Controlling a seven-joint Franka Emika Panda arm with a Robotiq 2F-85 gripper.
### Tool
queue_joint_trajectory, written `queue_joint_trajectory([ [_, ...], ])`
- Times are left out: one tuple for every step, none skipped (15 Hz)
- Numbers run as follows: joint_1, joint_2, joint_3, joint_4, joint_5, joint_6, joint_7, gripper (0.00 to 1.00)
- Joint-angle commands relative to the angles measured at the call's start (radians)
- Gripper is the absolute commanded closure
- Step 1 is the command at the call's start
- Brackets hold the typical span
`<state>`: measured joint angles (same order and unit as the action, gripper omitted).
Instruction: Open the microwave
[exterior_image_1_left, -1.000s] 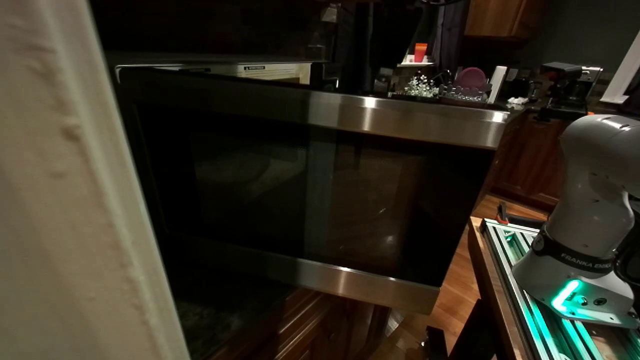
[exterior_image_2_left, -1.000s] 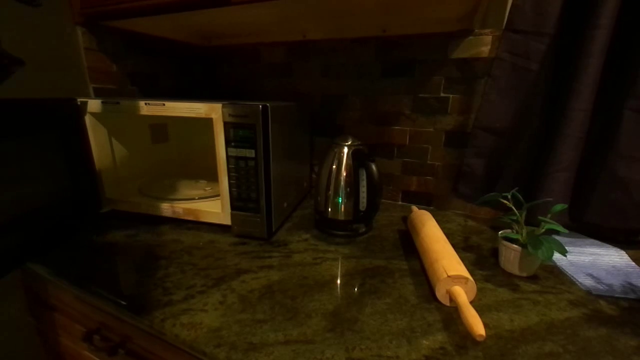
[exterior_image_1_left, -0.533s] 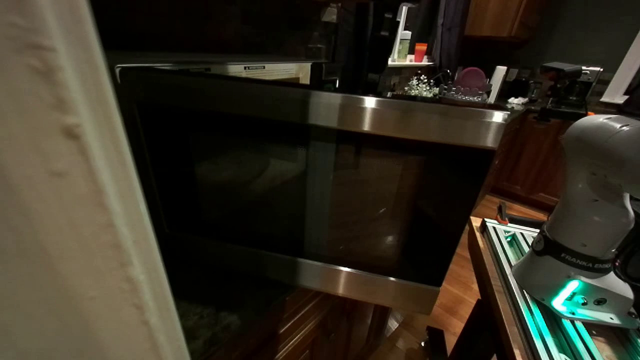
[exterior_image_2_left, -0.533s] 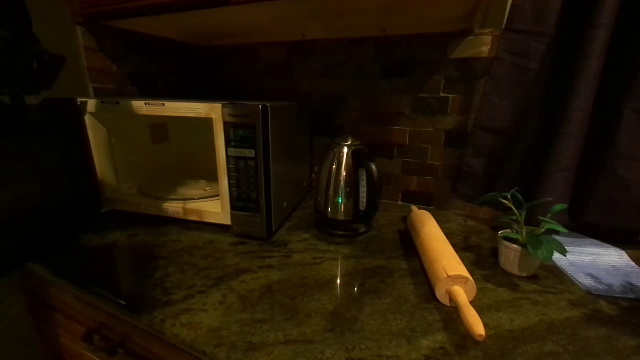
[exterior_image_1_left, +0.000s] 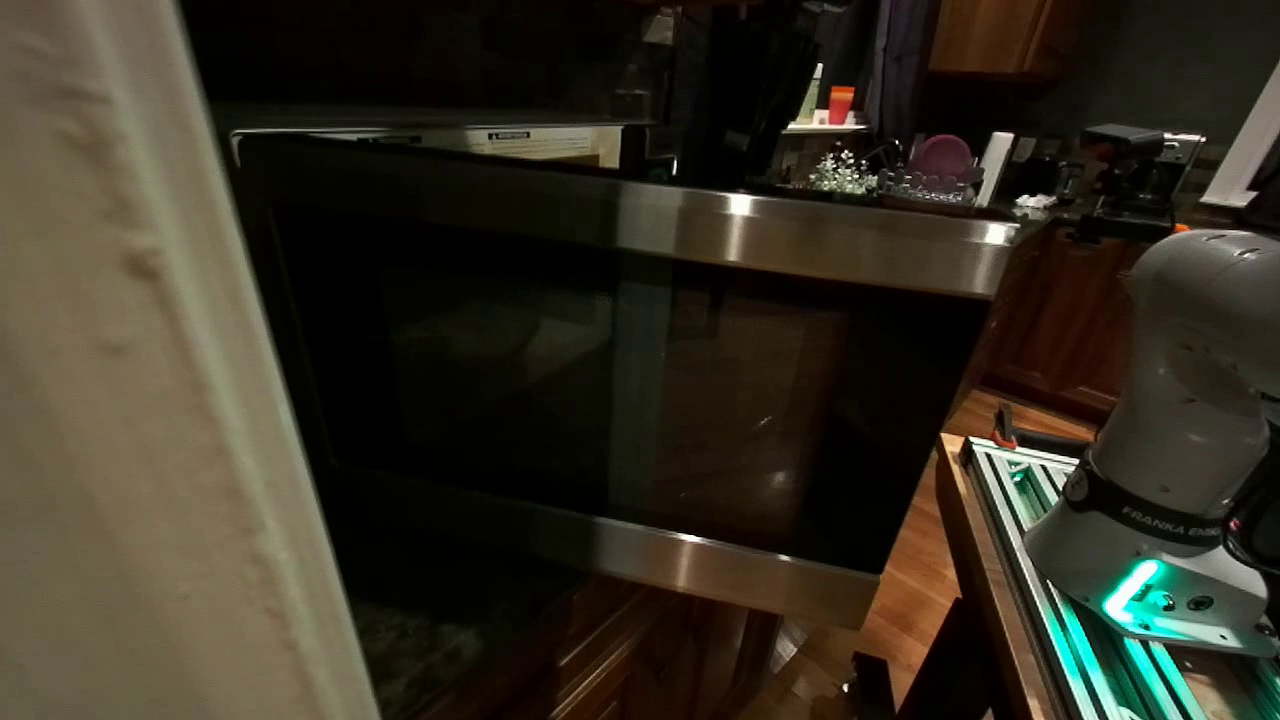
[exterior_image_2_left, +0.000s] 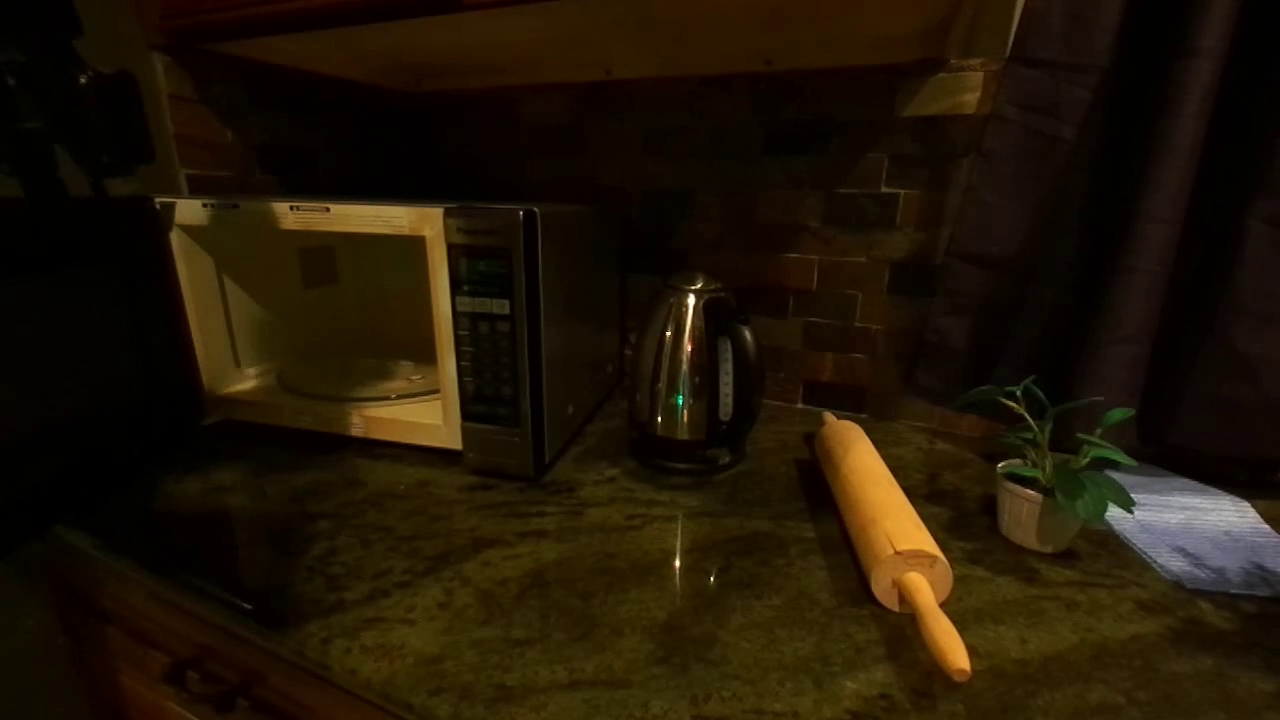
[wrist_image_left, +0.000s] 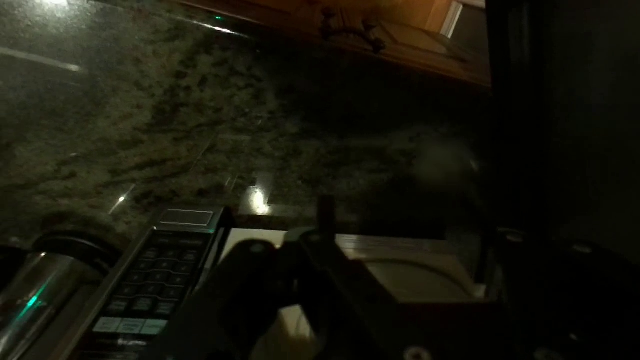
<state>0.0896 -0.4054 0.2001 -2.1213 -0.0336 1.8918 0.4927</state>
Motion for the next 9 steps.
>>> queue_joint_trajectory([
  [-0.054, -0.109, 0.012, -0.154, -0.028, 0.148, 0.119, 0.07],
  [-0.065, -0.125, 0.008, -0.185, -0.039, 0.199, 0.119, 0.01],
  [-0.048, -0.055, 0.009, -0.09, -0.009, 0.118, 0.075, 0.17],
  [-0.06, -0.072, 0.008, -0.119, -0.015, 0.153, 0.082, 0.1],
  [-0.067, -0.084, 0.008, -0.138, -0.017, 0.17, 0.084, 0.03],
  [-0.07, -0.093, 0.008, -0.148, -0.017, 0.174, 0.085, 0.0],
  [-0.07, -0.099, 0.008, -0.153, -0.017, 0.174, 0.087, 0.0],
  [-0.071, -0.102, 0.009, -0.155, -0.017, 0.174, 0.089, 0.01],
  [-0.071, -0.104, 0.009, -0.156, -0.017, 0.174, 0.09, 0.01],
])
